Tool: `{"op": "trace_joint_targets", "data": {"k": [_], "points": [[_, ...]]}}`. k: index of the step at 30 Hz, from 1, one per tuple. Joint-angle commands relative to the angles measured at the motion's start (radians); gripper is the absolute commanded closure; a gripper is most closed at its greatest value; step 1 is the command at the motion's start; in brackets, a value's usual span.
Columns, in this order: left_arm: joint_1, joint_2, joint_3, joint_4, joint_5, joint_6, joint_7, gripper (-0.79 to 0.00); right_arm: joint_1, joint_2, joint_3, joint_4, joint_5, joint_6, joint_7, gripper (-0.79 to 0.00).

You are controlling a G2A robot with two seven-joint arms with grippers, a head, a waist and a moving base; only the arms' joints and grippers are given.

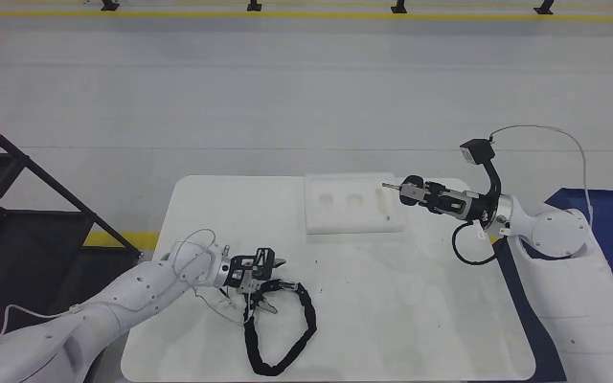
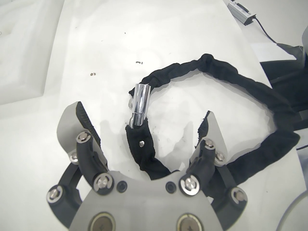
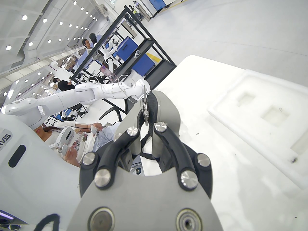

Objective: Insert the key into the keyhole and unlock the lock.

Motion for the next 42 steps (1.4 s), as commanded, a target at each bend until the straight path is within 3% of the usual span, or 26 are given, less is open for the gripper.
{"op": "trace_joint_targets", "data": {"k": [1, 7, 9, 10, 11, 16, 17, 31, 42], "points": [[0.001, -0.013, 0.0, 0.027, 0.037, 0.01, 0.043, -0.785, 0.0, 0.0, 0.0, 0.0, 0.0, 0.0, 0.0, 0.0], [0.002, -0.047, 0.0, 0.072, 0.093, 0.021, 0.082, -0.785, 0.0, 0.0, 0.0, 0.0, 0.0, 0.0, 0.0, 0.0], [0.001, -0.057, -0.002, 0.085, 0.105, 0.021, 0.086, -0.613, 0.0, 0.0, 0.0, 0.0, 0.0, 0.0, 0.0, 0.0], [0.001, -0.061, -0.003, 0.091, 0.11, 0.021, 0.087, -0.459, 0.0, 0.0, 0.0, 0.0, 0.0, 0.0, 0.0, 0.0], [0.001, -0.065, -0.005, 0.096, 0.113, 0.021, 0.088, -0.376, 0.0, 0.0, 0.0, 0.0, 0.0, 0.0, 0.0, 0.0], [0.001, -0.084, -0.012, 0.116, 0.135, 0.022, 0.086, -0.142, 0.0, 0.0, 0.0, 0.0, 0.0, 0.0, 0.0, 0.0], [0.0, -0.088, -0.013, 0.12, 0.14, 0.023, 0.084, 0.0, 0.0, 0.0, 0.0, 0.0, 0.0, 0.0, 0.0, 0.0], [0.007, -0.11, -0.057, 0.158, 0.145, 0.03, 0.114, 0.0, 0.0, 0.0, 0.0, 0.0, 0.0, 0.0, 0.0, 0.0], [0.004, -0.075, -0.148, 0.071, 0.068, -0.045, 0.197, 0.0, 0.0, 0.0, 0.0, 0.0, 0.0, 0.0, 0.0, 0.0]]}}
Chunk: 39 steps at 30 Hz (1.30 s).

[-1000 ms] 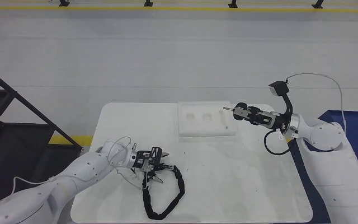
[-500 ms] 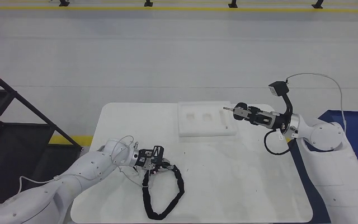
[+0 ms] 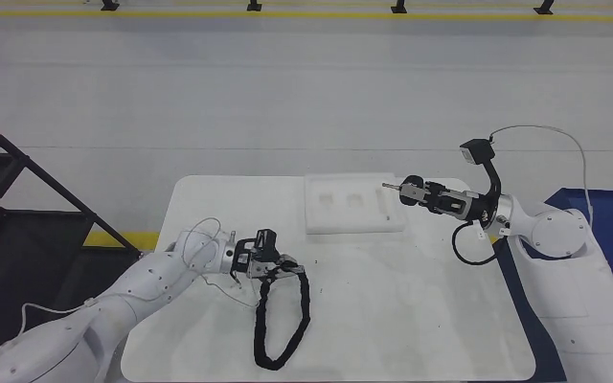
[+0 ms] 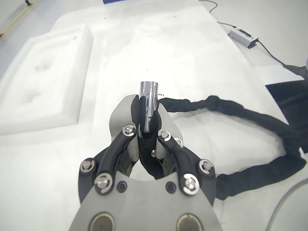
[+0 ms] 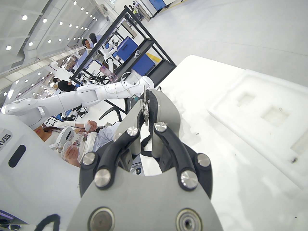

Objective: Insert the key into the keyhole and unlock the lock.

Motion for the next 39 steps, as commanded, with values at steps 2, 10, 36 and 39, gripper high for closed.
{"op": "trace_joint_targets", "data": {"k": [2, 10, 36, 39], "points": [[-0.003, 0.016, -0.033, -0.054, -0.009, -0.009, 0.006, 0.0, 0.0, 0.0, 0.0, 0.0, 0.0, 0.0, 0.0, 0.0], [0.007, 0.054, -0.124, -0.204, -0.102, -0.075, 0.022, 0.0, -0.012, 0.012, -0.011, -0.072, -0.065, 0.102, 0.09, 0.0], [-0.081, -0.08, -0.143, -0.283, -0.175, 0.043, -0.074, 0.0, -0.069, 0.074, 0.132, -0.4, -0.161, 0.316, 0.268, 0.0], [-0.096, -0.118, -0.122, -0.237, -0.171, 0.08, -0.045, 0.0, -0.069, 0.074, 0.132, -0.4, -0.161, 0.316, 0.268, 0.0]]}}
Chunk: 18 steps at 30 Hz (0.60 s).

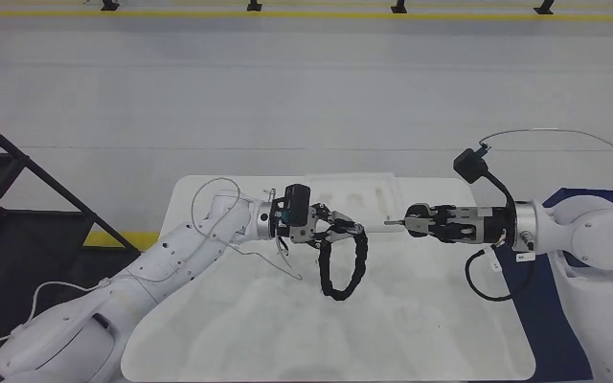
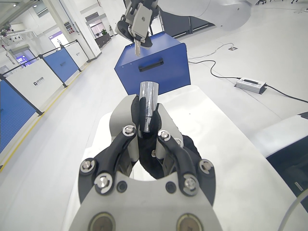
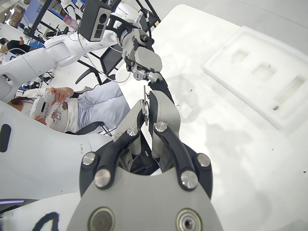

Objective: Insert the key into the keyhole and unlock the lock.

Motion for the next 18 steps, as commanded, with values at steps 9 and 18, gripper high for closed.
{"op": "trace_joint_targets", "data": {"k": [9, 18], "points": [[-0.009, -0.03, 0.016, 0.044, 0.005, 0.023, 0.04, 0.0, 0.001, 0.0, 0.0, 0.001, 0.0, -0.001, 0.001, 0.0], [-0.009, -0.03, 0.016, 0.044, 0.005, 0.023, 0.04, 0.0, -0.002, 0.0, -0.001, 0.0, -0.003, 0.002, -0.005, 0.0]]}}
